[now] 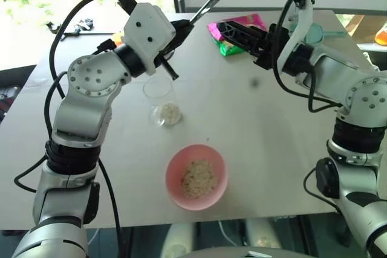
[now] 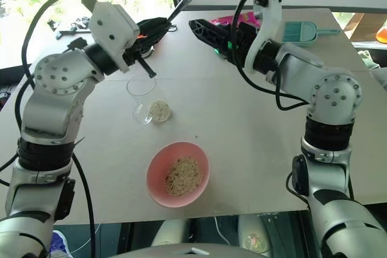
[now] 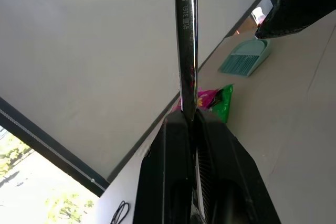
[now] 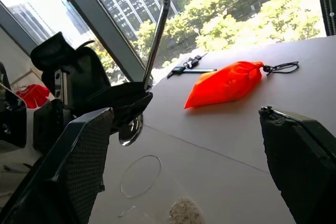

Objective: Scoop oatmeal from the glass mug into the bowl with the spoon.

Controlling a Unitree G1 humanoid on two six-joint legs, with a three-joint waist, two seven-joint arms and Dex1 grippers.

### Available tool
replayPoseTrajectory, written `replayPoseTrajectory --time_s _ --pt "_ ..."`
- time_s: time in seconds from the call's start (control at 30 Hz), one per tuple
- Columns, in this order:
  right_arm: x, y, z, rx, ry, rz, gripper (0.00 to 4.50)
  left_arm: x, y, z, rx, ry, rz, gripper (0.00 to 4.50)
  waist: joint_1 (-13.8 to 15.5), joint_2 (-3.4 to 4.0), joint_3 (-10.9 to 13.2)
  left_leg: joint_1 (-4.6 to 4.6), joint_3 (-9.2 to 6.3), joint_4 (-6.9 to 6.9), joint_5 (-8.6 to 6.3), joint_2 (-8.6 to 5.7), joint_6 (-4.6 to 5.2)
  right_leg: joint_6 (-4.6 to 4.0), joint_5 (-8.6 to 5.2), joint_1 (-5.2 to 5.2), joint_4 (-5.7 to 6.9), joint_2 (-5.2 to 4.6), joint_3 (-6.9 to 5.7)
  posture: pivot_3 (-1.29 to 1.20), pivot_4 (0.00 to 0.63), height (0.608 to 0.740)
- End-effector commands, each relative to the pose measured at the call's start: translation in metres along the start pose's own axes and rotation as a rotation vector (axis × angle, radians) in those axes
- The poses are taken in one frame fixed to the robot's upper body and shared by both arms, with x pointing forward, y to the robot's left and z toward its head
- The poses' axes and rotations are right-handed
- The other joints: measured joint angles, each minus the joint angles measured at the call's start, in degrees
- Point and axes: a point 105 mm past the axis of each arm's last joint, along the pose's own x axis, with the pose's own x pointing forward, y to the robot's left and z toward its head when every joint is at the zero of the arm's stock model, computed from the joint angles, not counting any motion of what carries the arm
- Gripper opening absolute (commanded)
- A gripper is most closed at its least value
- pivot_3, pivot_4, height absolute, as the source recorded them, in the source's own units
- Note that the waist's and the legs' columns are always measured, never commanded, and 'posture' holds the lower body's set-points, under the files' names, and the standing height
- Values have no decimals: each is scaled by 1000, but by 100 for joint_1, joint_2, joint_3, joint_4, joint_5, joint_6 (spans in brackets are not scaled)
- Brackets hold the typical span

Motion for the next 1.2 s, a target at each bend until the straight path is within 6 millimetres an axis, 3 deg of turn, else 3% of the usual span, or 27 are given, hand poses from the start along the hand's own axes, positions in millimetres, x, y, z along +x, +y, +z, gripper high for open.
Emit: replayPoseTrajectory --time_s 0.03,0.43,0.53,0.8,1.03,1.13,1.2 --pt "4 10 13 15 -58 25 4500 2 1 18 47 -77 -8 84 -2 0 0 0 0 0 0 0 0 0 0 0 0 0 0 0 150 740" --pt "14 19 24 105 -137 97 4500 2 -20 22 32 -101 -74 84 -10 2 1 0 -2 1 0 -1 0 0 0 -1 2 0 0 0 150 740" --pt "15 20 20 104 -115 108 3738 2 -20 23 33 -100 -72 0 -14 2 1 1 -2 1 1 0 1 0 0 -1 4 1 1 0 150 740" --pt "16 20 12 89 -71 115 42 2 -19 23 32 -100 -67 0 -15 3 1 1 -1 2 1 0 1 0 0 0 4 1 1 0 150 740" --pt "18 22 12 89 -82 106 42 -2 -18 23 -57 -106 -85 0 -15 3 2 1 -2 2 1 0 1 0 0 -1 4 1 1 0 150 740" --pt "18 21 14 96 -97 94 0 -5 -7 31 -131 -137 -51 1093 -15 3 2 0 -4 2 1 0 1 0 0 -1 4 2 0 0 150 740" --pt "18 17 20 109 -120 82 0 -13 6 33 -203 -130 -16 2158 -16 3 2 0 -3 3 1 0 1 0 0 -1 4 1 0 0 150 740"
